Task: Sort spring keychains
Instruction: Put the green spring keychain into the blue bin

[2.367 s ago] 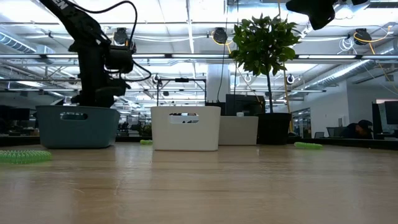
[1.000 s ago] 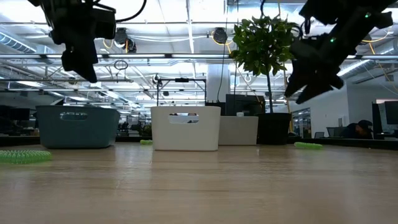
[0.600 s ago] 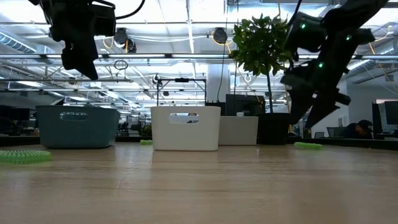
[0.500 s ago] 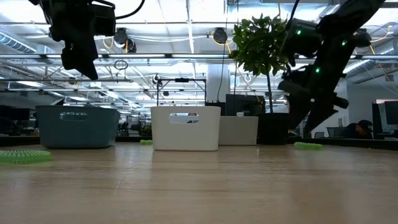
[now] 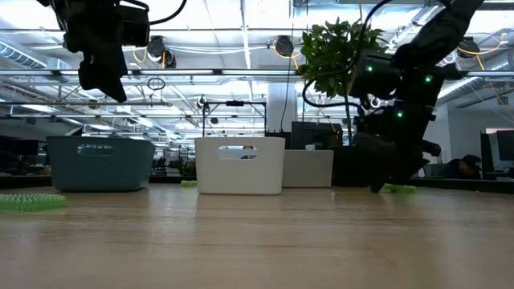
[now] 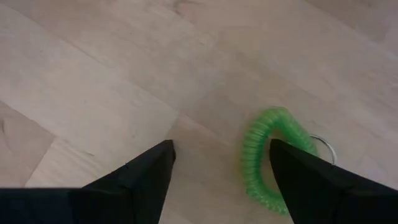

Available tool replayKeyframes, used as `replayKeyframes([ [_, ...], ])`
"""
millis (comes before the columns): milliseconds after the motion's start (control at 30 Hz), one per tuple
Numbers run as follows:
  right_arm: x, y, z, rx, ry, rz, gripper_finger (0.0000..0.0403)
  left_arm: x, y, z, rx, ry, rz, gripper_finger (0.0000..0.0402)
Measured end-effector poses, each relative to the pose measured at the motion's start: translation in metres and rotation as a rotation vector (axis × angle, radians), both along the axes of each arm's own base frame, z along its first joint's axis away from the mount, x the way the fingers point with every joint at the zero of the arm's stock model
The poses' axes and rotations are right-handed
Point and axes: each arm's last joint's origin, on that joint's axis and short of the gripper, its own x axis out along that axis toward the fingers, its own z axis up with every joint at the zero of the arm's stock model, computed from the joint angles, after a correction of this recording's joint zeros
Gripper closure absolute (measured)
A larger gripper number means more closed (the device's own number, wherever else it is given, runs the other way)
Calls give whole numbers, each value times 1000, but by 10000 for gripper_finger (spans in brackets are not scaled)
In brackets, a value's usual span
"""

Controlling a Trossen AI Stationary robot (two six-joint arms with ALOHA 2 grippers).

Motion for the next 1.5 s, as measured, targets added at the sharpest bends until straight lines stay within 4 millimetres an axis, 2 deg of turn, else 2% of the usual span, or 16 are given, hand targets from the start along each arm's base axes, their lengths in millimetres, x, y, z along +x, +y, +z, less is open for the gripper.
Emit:
replayKeyframes([
  [133, 0, -1, -3, 24, 9, 2, 194, 0, 0, 0, -11, 1, -7, 142],
  [400, -1, 2, -4, 31, 40, 47, 376, 0, -4, 0, -65, 4, -56, 146],
  [433, -1, 4, -4, 26, 48, 74, 386, -1, -5, 0, -65, 4, -60, 144],
  [733, -5, 36, 10, -20, 43, 282, 399, -1, -6, 0, -62, 3, -71, 142],
  [967, -5, 74, 46, -53, -52, 483, 401, 0, -6, 1, -24, -22, -122, 160],
  [1233, 26, 117, 108, -136, -275, 685, 402, 9, -14, 10, -13, -169, -251, 166],
  [1500, 68, 145, 153, -150, -490, 895, 403, 14, -32, 19, 55, -327, -437, 169],
])
